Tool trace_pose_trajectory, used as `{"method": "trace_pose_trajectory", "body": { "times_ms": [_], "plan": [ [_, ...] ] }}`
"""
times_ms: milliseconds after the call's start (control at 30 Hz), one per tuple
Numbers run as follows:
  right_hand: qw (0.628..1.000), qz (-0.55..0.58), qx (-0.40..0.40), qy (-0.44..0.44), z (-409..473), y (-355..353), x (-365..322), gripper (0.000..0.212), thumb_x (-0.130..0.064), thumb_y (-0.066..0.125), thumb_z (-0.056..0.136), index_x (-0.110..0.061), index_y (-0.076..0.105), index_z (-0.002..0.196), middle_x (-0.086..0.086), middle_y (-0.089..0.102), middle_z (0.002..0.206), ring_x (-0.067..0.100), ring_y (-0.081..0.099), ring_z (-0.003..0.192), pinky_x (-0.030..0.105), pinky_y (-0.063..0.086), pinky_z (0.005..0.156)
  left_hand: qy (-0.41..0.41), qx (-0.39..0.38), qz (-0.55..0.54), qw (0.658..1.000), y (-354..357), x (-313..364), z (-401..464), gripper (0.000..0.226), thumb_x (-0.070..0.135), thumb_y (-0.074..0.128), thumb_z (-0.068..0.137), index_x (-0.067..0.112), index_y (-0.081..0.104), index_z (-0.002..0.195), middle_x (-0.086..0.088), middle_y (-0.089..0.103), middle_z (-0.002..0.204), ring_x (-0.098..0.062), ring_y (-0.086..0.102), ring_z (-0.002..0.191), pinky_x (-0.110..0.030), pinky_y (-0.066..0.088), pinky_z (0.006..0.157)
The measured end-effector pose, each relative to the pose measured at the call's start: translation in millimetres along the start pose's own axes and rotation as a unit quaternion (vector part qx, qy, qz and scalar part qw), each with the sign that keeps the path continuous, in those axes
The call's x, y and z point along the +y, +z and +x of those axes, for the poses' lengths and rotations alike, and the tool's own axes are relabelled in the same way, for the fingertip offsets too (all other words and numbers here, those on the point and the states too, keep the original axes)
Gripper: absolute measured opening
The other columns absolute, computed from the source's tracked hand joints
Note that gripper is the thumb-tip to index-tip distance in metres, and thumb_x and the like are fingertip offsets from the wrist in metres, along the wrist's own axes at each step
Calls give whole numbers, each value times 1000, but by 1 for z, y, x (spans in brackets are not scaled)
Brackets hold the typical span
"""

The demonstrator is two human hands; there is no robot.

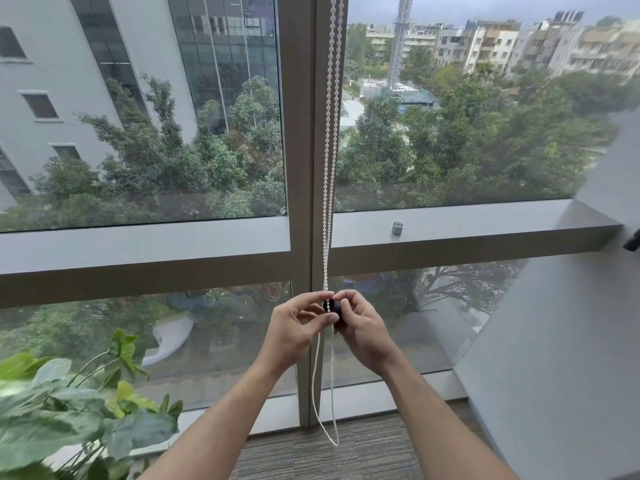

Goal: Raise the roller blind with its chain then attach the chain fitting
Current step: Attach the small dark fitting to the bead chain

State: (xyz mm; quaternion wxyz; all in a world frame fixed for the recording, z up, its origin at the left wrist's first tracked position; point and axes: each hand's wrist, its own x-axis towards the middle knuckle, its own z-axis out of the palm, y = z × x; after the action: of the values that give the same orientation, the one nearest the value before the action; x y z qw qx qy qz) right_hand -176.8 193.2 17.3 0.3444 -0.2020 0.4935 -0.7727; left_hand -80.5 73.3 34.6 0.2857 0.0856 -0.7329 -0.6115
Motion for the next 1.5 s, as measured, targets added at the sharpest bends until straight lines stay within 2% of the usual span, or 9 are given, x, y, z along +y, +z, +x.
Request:
{"method": "trace_pose_trajectory", "body": {
  "times_ms": [133, 267, 433, 533, 767, 967, 1133, 1233, 1500],
  "plan": [
    [997, 79, -8, 8, 1, 5, 2, 16, -5, 35, 106, -7, 51, 104, 8, 62, 89, 13, 65, 81, 24, 54, 78, -3, -11, -14, 1000, -2, 1, 1, 37, 4, 82, 77, 30, 76, 102, -10, 76, 91, -7, 59, 65, -15, 48, 64],
    [990, 141, -22, 17, -1, 10, 3, 19, -3, 30, 107, -6, 46, 117, 17, 65, 102, 21, 70, 92, 27, 56, 79, -12, -16, 25, 1000, -3, -6, 2, 36, 11, 85, 75, 23, 76, 108, -10, 75, 101, -29, 63, 78, -24, 46, 67],
    [986, 164, -24, 28, -6, 17, 4, 23, -5, 27, 108, -5, 45, 123, 14, 65, 100, 15, 70, 83, 25, 56, 70, 6, -6, 33, 999, 0, -10, 0, 43, 15, 87, 73, 35, 74, 108, -7, 72, 110, -5, 66, 97, -10, 45, 80],
    [986, 156, -25, 53, -7, 16, 7, 29, 1, 28, 105, -8, 48, 124, 10, 67, 93, 15, 63, 83, 27, 52, 72, -2, -13, 13, 1000, 2, -9, 0, 42, 14, 84, 75, 35, 73, 108, -3, 72, 113, -12, 67, 109, -25, 49, 96],
    [983, 151, -75, 79, -2, 9, 10, 52, 7, 34, 96, -12, 42, 144, 19, 64, 119, 30, 61, 110, 39, 52, 92, -20, -25, -51, 998, 7, -6, 0, 36, 3, 79, 76, 30, 75, 99, 0, 78, 97, -14, 73, 92, -22, 54, 82],
    [985, 128, -88, 73, 3, 0, 7, 38, -8, 35, 105, -11, 40, 142, 19, 64, 124, 31, 64, 108, 39, 49, 94, -20, -6, -73, 997, 7, -8, 2, 33, 8, 80, 74, 28, 75, 99, -5, 77, 95, -19, 74, 90, -24, 56, 80],
    [997, 21, 73, 33, 21, -20, -5, 23, -20, 40, 107, -7, 56, 117, 14, 65, 91, 22, 70, 75, 33, 57, 79, -35, 6, -95, 995, 5, -13, 5, 41, -10, 77, 76, 25, 75, 98, -11, 76, 94, -20, 72, 90, -35, 59, 81],
    [979, -84, 186, -6, 37, -40, -16, 13, -16, 49, 105, -9, 59, 104, 13, 65, 87, 19, 70, 68, 35, 59, 77, -30, 10, -100, 994, 6, -13, 5, 40, -9, 77, 76, 24, 75, 98, -10, 76, 95, -20, 71, 89, -34, 60, 79],
    [936, -216, 270, -63, 84, -66, -52, 8, -11, 58, 98, -17, 62, 98, 10, 66, 90, 13, 67, 62, 31, 60, 65, -33, 18, -90, 995, 9, -13, 10, 37, -6, 79, 75, 20, 75, 100, -9, 76, 98, -22, 71, 92, -35, 59, 84]
  ]
}}
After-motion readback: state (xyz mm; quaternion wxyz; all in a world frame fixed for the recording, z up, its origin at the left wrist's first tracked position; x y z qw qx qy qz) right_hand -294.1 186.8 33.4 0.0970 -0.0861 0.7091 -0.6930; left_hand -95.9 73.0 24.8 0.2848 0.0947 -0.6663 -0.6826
